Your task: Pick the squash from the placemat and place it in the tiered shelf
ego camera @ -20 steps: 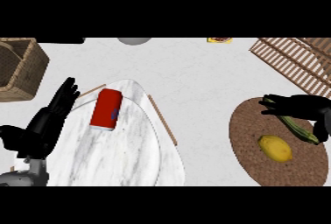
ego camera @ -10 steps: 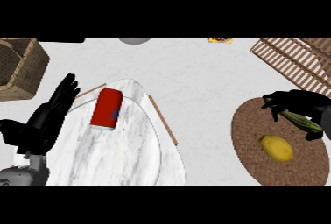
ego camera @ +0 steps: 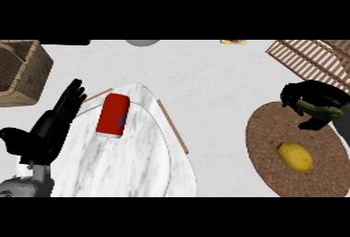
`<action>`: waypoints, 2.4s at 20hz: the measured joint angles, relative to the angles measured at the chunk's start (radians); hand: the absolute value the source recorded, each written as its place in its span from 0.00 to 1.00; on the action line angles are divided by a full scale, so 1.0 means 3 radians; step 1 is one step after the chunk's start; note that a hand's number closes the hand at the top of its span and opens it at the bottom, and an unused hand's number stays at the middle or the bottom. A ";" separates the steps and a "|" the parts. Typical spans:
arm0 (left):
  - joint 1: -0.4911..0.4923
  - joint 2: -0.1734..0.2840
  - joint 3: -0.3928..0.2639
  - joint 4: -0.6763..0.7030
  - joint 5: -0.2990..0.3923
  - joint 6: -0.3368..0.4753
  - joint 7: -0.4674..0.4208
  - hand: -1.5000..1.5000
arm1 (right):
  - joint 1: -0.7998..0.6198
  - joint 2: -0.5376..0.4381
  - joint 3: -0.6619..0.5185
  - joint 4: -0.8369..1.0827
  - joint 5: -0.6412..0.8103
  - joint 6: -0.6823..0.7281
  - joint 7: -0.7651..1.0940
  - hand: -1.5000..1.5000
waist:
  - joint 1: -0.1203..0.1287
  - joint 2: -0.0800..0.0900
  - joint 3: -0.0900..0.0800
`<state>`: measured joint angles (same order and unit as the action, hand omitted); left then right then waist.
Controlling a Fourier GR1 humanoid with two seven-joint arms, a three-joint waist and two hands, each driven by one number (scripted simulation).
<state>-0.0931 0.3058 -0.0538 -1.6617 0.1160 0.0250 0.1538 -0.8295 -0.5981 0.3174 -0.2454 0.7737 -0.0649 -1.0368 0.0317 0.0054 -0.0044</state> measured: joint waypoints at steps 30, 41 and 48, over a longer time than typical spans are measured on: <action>-0.0165 -0.0019 -0.0066 0.0046 -0.0024 -0.0062 0.0060 0.50 | -0.2276 0.0572 -0.0210 0.0811 0.0057 -0.2559 0.6614 1.00 | 0.0175 0.0038 -0.0019; -0.0178 -0.0056 -0.0049 0.0049 -0.0042 -0.0045 0.0026 0.50 | -0.2572 0.0450 -0.0321 0.0344 -0.0023 -0.3252 0.6794 1.00 | 0.0152 0.0083 0.0021; -0.0158 -0.0016 0.0007 0.0038 -0.0033 -0.0059 0.0005 0.50 | -0.2248 0.0222 -0.0122 0.0573 0.0221 -0.2933 0.6738 1.00 | 0.0109 0.0108 -0.0012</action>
<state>-0.1406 0.3010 -0.0516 -1.6504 0.1059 0.0072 0.1553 -1.5039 -0.5315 0.2808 -0.0736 0.8400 -0.9449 0.9845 0.0644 0.0379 -0.0080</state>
